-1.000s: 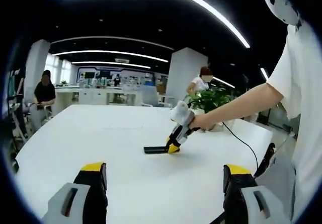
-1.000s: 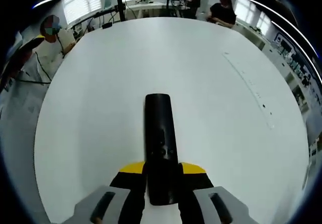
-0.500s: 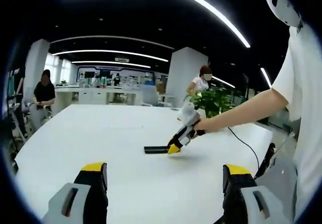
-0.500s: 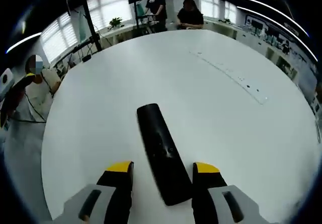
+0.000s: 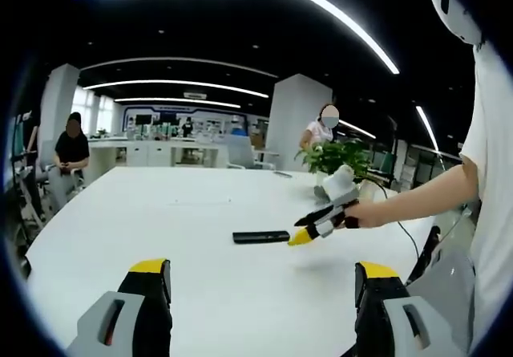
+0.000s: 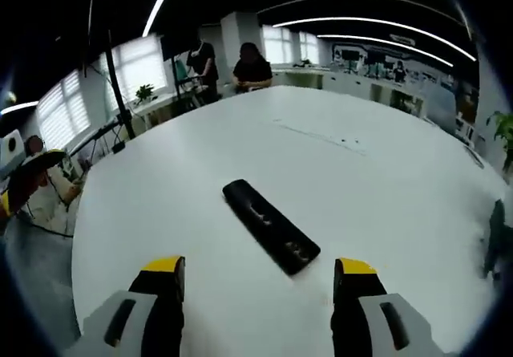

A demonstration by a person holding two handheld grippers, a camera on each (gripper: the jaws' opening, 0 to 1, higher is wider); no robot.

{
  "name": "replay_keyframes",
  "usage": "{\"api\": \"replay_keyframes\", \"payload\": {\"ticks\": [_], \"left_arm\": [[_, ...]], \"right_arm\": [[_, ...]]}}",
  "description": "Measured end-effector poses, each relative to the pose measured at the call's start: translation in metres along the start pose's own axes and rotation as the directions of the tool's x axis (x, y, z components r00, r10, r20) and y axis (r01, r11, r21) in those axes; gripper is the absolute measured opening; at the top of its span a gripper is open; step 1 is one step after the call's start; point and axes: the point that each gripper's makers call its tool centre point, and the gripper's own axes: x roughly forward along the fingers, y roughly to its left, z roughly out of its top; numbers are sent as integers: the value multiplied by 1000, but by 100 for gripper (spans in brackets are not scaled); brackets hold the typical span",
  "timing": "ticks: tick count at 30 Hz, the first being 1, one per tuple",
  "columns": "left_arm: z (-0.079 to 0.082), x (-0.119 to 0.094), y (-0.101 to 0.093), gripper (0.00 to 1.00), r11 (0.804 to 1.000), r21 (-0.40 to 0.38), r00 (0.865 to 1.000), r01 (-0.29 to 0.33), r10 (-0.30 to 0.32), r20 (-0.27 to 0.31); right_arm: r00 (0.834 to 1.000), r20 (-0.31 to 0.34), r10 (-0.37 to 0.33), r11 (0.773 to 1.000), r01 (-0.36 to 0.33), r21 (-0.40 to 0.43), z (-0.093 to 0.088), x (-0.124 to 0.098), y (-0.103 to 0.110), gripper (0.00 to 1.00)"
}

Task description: Press the specified remote control buttons in sequence, fully releasing each button before pressing the next.

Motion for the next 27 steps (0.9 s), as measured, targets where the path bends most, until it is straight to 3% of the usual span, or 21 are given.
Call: {"api": "replay_keyframes", "payload": {"ticks": [5,9,11,17,23,27], "left_arm": [[2,-1,-4,98,1000,11,1000,7,-7,-3],[3,-1,-9,97,1000,23,1000,20,-19,-12],[5,-1,-12,97,999,30,999,32,-32,-11],[7,0,-14,97,998,48,999,41,-41,-12],[11,-6,-12,97,999,42,999,31,-32,7],[11,-11,-12,97,999,46,1000,29,-30,10]], "right_arm": [[997,58,-44,997,40,68,-11,-34,11,81],[993,114,-38,990,22,138,-15,-63,29,85],[990,128,-59,990,42,137,-16,-75,32,87],[971,212,-110,980,70,187,-9,-117,52,92],[952,258,-167,979,129,157,-5,-151,72,97],[953,255,-163,980,126,155,-7,-160,80,99]]}}
